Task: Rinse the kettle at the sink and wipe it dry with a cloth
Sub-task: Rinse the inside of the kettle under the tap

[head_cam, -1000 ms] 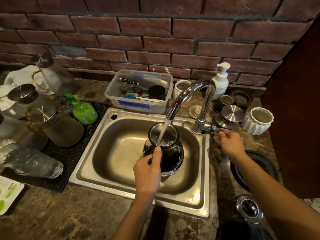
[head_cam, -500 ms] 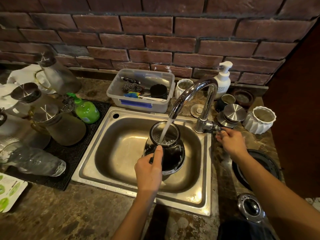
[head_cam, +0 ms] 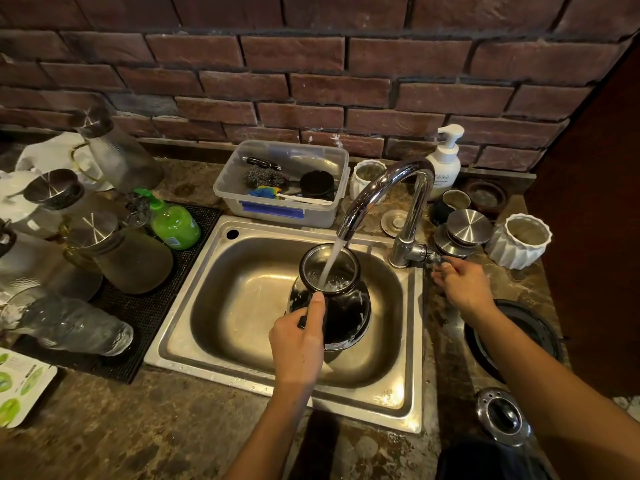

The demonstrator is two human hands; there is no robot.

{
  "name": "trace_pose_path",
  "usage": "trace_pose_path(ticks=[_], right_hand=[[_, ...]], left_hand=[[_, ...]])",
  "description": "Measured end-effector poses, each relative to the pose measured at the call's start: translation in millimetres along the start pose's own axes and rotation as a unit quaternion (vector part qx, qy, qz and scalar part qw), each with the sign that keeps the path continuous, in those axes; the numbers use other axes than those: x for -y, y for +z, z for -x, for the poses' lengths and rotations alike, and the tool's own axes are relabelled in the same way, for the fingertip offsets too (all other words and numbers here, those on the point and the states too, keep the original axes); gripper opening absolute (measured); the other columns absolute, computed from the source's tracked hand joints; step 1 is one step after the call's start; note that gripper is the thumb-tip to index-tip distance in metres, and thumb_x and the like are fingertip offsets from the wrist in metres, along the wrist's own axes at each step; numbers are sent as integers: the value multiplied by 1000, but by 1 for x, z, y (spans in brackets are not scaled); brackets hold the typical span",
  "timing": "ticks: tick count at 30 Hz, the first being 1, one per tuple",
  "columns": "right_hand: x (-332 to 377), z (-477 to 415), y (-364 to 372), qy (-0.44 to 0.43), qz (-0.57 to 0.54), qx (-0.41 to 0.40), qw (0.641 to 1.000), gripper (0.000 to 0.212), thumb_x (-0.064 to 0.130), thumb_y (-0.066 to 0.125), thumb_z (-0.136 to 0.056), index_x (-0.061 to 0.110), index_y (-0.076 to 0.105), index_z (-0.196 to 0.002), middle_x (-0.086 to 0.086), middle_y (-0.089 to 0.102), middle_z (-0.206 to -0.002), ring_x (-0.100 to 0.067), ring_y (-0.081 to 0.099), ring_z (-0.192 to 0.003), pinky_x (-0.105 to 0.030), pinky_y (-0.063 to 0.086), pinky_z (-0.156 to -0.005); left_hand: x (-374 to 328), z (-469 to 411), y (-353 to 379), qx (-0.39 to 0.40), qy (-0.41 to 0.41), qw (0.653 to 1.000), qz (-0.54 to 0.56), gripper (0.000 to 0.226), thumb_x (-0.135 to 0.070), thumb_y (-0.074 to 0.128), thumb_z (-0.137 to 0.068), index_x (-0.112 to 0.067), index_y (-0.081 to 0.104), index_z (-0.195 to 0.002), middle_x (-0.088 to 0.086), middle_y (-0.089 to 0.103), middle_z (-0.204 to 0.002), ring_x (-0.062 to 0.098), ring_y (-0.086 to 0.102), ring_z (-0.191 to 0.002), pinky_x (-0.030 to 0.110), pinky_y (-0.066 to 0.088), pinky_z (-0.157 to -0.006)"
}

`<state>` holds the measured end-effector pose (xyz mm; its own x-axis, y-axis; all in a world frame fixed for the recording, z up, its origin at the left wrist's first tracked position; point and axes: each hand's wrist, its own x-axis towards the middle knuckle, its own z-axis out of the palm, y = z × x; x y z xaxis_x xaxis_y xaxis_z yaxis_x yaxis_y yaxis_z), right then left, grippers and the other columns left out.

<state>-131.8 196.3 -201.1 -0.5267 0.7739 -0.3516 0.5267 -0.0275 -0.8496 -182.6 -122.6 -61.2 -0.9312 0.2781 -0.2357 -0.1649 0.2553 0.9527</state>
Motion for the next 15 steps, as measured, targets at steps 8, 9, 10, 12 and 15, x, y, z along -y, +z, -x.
trace_pose_path(ticks=[8,9,10,12,15], right_hand=[[2,1,1,-3,-4,-5,1000,36,24,49,-106,14,63,-138,6,76,-97,-20,73,-108,-50,51,-110],[1,1,1,-5,-4,-4,1000,36,24,49,-106,14,63,-137,6,76,-97,-20,73,-108,-51,51,-110],[-1,-1,1,-7,-4,-4,1000,36,25,50,-105,14,64,-137,7,76,-96,-20,73,-108,-52,51,-110],[0,0,2,-6,-7,-6,1000,35,23,50,-105,14,64,-136,6,76,-95,-20,73,-107,-51,51,-110],[1,2,2,-8,-17,-11,1000,34,21,50,-106,12,65,-135,5,75,-92,-22,73,-107,-50,51,-110]], left_hand=[[3,-3,0,-14,-7,1000,7,64,-38,55,-100,-27,47,-37,-13,41,-39,4,40,-40,22,34,-53],[4,-4,0,-16,-7,1000,6,64,-38,55,-100,-27,48,-37,-13,41,-39,4,40,-40,22,33,-52],[5,-4,-1,-17,-7,1000,6,64,-38,55,-100,-27,48,-37,-13,41,-38,4,41,-40,22,33,-52],[6,-5,-1,-16,-7,1000,8,65,-37,55,-100,-26,48,-37,-12,41,-38,5,41,-40,21,33,-52],[8,-4,-1,-14,-6,1000,14,66,-36,56,-100,-26,47,-36,-12,40,-37,4,40,-39,21,33,-51]])
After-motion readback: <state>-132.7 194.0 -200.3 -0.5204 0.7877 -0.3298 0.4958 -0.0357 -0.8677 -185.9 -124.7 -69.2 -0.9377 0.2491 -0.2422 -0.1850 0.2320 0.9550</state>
